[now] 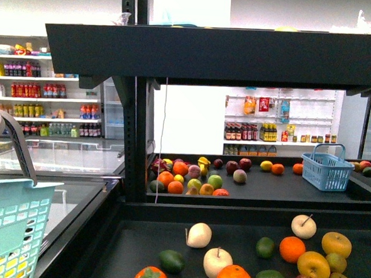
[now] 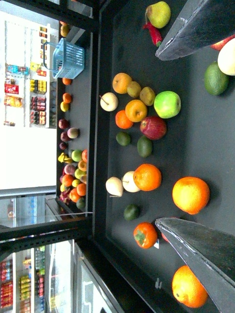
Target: Pick lemon from shelf
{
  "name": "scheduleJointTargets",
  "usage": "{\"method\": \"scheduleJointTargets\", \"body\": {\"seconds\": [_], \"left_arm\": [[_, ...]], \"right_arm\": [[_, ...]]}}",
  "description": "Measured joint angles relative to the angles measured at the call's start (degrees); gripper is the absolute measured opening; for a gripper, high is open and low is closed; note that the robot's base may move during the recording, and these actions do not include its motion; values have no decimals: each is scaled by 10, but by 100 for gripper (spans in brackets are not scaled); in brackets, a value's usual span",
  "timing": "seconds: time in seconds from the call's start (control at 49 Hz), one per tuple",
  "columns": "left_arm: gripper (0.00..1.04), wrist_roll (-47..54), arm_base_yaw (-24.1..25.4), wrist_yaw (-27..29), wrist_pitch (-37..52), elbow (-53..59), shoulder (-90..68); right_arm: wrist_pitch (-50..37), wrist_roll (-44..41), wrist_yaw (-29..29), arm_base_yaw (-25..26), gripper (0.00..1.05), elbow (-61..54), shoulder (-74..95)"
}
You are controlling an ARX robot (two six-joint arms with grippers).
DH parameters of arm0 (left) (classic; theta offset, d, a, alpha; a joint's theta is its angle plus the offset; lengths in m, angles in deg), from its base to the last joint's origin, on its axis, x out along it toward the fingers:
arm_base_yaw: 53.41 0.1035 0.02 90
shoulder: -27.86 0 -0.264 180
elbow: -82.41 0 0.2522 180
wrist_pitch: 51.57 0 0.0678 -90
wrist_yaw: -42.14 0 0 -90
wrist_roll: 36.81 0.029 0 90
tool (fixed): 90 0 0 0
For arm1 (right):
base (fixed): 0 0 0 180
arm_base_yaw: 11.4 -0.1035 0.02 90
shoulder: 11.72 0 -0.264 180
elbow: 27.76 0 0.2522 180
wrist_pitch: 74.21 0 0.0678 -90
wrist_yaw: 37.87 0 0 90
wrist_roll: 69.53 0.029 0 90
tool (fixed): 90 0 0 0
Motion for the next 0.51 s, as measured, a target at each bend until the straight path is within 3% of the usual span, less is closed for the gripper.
{"method": "scheduleJointTargets", "body": {"seconds": [0.224, 0.51], "left_arm": [[9, -11, 4, -20, 57, 3, -27], [9, -24, 14, -40, 109, 85, 1]], "right_arm": [[0, 0, 0, 0, 97, 0, 0], [0, 0, 0, 0, 97, 0, 0]]}}
